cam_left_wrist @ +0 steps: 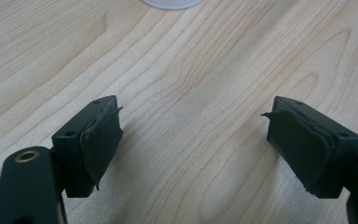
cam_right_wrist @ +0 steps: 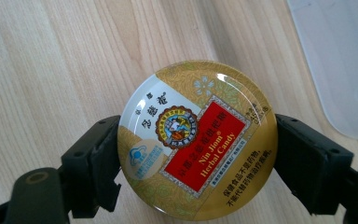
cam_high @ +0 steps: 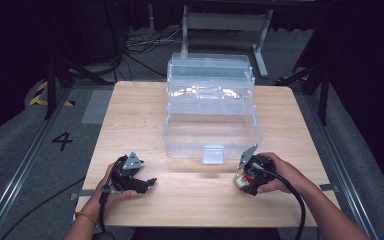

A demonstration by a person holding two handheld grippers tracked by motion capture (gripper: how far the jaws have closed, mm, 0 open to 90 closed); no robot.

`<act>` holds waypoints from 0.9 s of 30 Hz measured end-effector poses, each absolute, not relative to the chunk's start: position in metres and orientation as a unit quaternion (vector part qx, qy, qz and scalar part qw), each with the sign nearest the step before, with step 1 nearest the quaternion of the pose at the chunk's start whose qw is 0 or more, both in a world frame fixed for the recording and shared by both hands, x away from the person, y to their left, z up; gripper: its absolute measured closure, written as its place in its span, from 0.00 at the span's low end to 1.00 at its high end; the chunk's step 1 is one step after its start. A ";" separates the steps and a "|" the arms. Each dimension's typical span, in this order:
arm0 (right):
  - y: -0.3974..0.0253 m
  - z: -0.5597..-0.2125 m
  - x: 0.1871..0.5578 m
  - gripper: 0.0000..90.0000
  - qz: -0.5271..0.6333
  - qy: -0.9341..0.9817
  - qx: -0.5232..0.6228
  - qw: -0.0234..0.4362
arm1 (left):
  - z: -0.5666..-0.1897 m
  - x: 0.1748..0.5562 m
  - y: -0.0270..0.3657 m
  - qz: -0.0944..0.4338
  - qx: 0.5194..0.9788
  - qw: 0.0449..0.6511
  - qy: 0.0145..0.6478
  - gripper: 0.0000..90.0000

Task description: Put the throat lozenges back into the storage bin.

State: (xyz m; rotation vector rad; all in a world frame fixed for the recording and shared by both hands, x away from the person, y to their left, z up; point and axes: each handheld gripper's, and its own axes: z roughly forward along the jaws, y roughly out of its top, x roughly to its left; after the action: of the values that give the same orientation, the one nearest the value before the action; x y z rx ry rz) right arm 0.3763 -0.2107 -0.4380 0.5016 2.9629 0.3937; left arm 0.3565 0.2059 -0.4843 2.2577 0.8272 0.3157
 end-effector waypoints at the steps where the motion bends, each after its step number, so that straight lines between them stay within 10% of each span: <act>1: -0.211 -0.437 0.375 0.22 0.130 0.976 0.167 0.060 | -0.484 0.357 0.206 0.122 0.872 0.351 0.319 0.20; 27: -0.239 -0.403 0.375 0.22 0.138 0.973 0.165 0.078 | -0.484 0.356 0.206 0.122 0.872 0.351 0.320 0.20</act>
State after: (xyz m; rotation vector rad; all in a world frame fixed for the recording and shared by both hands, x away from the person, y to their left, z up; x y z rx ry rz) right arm 0.3751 -0.2388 -0.4034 0.4952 2.9145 0.4144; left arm 0.3565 0.2060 -0.4844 2.2572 0.8279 0.3147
